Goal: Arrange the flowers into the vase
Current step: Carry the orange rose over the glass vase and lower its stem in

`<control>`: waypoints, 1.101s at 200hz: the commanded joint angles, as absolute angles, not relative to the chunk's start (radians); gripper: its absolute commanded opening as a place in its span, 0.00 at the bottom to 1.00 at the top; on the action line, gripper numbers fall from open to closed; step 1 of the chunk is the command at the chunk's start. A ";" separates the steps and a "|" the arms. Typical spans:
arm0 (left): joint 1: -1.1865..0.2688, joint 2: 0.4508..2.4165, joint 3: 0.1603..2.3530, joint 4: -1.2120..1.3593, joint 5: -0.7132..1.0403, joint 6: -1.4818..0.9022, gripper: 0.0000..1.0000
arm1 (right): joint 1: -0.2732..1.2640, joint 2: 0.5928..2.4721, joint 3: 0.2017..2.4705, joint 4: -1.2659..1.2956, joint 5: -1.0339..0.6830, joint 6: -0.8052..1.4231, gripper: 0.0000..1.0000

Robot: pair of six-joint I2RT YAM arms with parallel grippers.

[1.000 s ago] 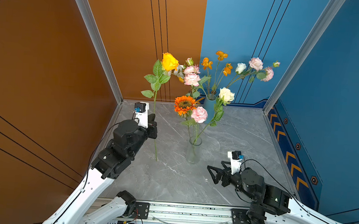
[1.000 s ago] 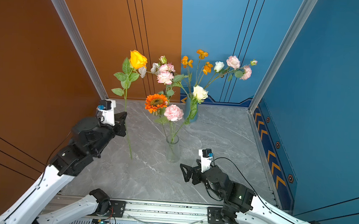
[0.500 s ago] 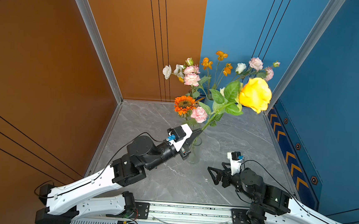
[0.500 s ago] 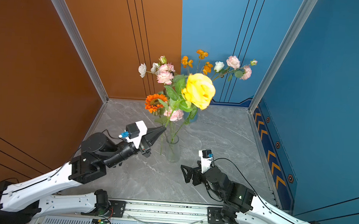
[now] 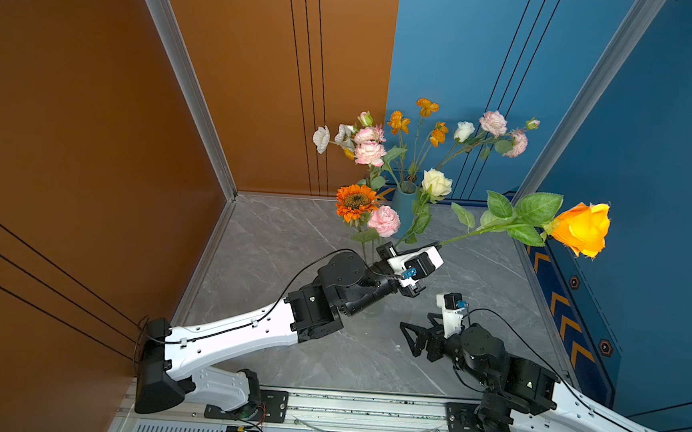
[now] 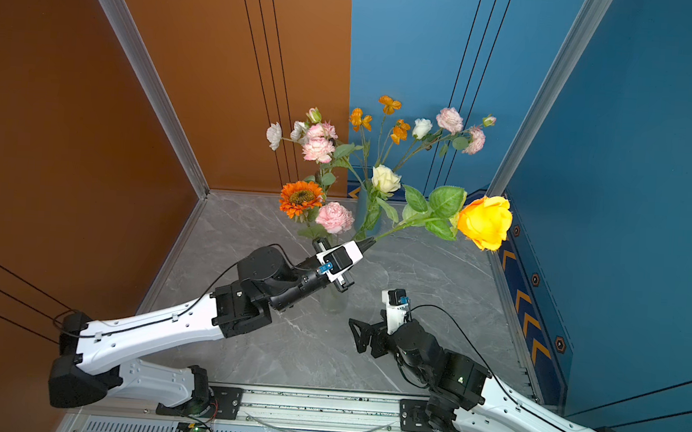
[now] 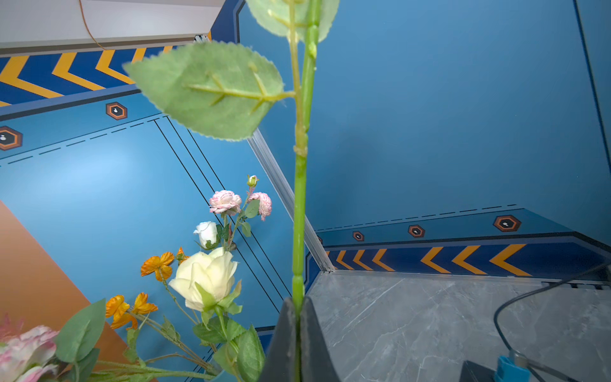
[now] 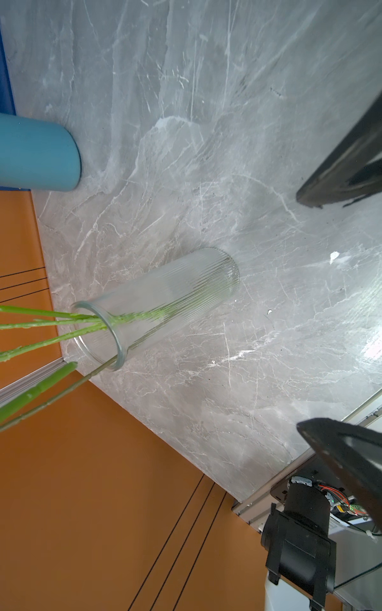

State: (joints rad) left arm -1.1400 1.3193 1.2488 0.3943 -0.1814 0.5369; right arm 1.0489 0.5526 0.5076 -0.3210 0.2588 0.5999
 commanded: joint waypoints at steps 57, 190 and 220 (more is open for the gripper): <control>-1.035 1.381 1.213 0.509 -0.325 0.425 0.00 | 0.961 0.534 0.476 -0.291 0.167 0.578 1.00; -1.021 1.384 0.989 0.517 -0.303 0.358 0.00 | 0.923 0.575 0.477 -0.258 0.132 0.565 1.00; -1.005 1.371 0.929 0.541 -0.312 0.360 0.03 | 0.913 0.575 0.466 -0.226 0.131 0.552 1.00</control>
State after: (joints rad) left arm -1.0241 1.3842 0.9691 0.4919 -0.3111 0.3687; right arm 0.9211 0.5724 0.4824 -0.2676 0.1337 0.5804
